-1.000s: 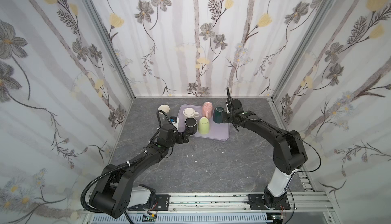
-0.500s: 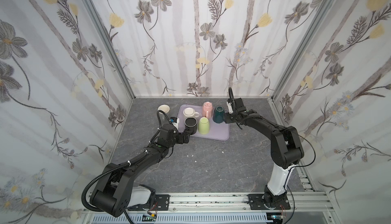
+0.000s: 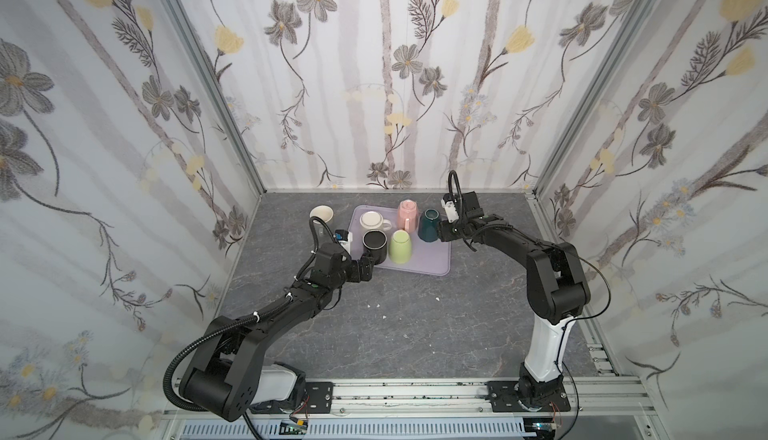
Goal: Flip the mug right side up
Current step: 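Release the grey mug with the left gripper while right gripper reaches toward dark green mug, then lower the right gripper onto the upside-down dark green mug and grasp its handle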
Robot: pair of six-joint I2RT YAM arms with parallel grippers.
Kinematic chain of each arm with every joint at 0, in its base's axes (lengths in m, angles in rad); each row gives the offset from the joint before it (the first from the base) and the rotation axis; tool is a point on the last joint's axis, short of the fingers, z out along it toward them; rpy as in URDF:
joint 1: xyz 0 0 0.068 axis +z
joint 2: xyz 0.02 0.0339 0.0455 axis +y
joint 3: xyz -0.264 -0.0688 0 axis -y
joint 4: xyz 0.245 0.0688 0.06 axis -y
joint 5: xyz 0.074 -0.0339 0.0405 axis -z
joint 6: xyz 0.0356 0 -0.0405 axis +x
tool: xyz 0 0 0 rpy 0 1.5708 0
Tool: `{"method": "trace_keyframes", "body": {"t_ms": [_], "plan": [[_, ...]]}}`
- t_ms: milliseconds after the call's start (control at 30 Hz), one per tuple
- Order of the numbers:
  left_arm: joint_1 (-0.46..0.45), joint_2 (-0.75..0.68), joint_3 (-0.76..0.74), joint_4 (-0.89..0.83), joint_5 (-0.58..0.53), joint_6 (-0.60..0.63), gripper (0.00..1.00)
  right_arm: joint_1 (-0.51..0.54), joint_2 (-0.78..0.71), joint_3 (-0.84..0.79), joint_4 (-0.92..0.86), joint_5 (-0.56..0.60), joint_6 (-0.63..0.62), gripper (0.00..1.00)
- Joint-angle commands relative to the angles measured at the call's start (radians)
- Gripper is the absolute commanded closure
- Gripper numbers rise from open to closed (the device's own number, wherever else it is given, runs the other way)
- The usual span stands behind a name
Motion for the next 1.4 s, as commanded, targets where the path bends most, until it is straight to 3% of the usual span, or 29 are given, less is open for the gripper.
{"method": "trace_keyframes", "body": {"t_ms": [0,200,767,933,1167,1267,1367], "plan": [[0.000,-0.008,-0.001,0.030,-0.017,-0.003,0.00,0.002,0.012,0.006,0.063,-0.063,-0.024,0.36],[0.000,-0.006,-0.001,0.032,-0.017,-0.003,0.00,0.012,0.001,-0.017,0.090,-0.123,-0.018,0.38],[0.000,-0.015,0.000,0.020,-0.033,-0.009,0.00,0.047,-0.003,-0.011,0.034,0.042,-0.033,0.50],[0.001,-0.017,-0.001,0.019,-0.032,-0.009,0.00,0.045,0.010,0.017,0.016,0.086,-0.038,0.49],[0.000,-0.014,0.001,0.015,-0.032,-0.009,0.00,0.037,0.072,0.081,-0.033,0.074,-0.039,0.51],[0.000,-0.015,0.001,0.013,-0.033,-0.009,0.00,0.036,0.084,0.096,-0.045,0.080,-0.035,0.58],[0.000,-0.014,0.001,0.011,-0.037,-0.009,0.00,0.039,0.092,0.111,-0.055,0.068,-0.038,0.59]]}}
